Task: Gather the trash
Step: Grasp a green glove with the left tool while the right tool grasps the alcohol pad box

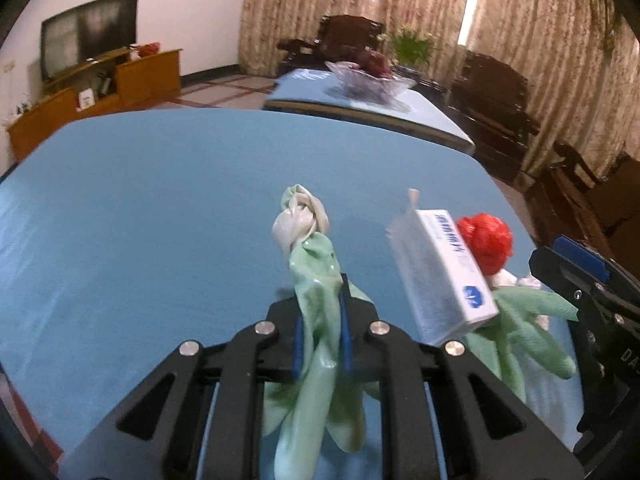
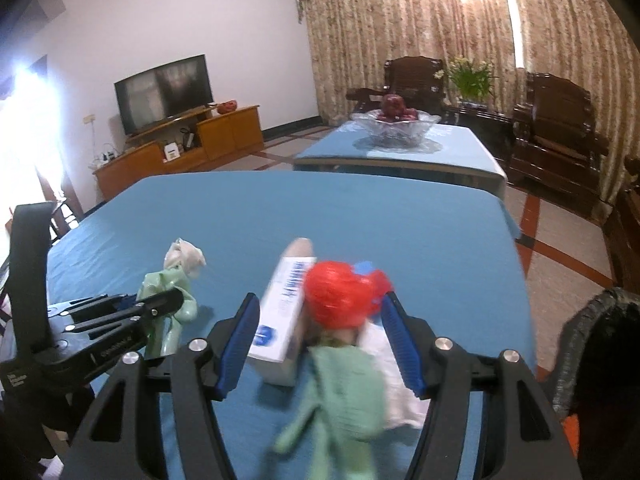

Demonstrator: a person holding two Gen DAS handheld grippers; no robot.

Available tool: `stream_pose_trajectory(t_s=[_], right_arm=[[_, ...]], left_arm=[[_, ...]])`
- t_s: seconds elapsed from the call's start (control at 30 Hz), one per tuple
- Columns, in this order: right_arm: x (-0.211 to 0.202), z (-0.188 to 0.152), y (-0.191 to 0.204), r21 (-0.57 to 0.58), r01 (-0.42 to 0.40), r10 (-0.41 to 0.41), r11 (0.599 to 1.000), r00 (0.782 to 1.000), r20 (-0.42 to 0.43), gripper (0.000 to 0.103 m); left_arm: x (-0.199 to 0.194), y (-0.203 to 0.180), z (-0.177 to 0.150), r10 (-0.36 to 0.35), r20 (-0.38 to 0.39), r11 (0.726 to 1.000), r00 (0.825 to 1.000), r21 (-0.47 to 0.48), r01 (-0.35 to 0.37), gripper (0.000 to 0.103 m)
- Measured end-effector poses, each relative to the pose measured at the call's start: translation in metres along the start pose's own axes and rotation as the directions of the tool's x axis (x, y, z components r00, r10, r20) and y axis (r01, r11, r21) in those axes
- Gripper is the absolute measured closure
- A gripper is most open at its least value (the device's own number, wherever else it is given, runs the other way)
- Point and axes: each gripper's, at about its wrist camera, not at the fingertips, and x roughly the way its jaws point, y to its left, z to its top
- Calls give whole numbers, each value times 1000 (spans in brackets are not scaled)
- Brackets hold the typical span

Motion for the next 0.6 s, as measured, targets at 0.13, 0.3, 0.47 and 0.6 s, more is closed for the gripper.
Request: stream_pose_trajectory(t_s=[0.13,0.3,0.47,0.6], right_arm=[[11,-2,21,-17,-21,21,1000,1000,-9,50],[27,-8,35,-13,10,-11,1000,999,-37,56],[39,-14,38,-7,44,-44,999,997,-66,60],[46,-18,44,-15,64,-65,998,995,-79,60]], left_arm=[[-11,17,-1,42,10,999,999,-25,-42,90],[-19,32,-1,63,20,997,998,-38,-62,90],[-22,44,-1,68,25,997,997,-37,-67,90],[-22,49,-2,64,22,997,998,-47,-63,90]])
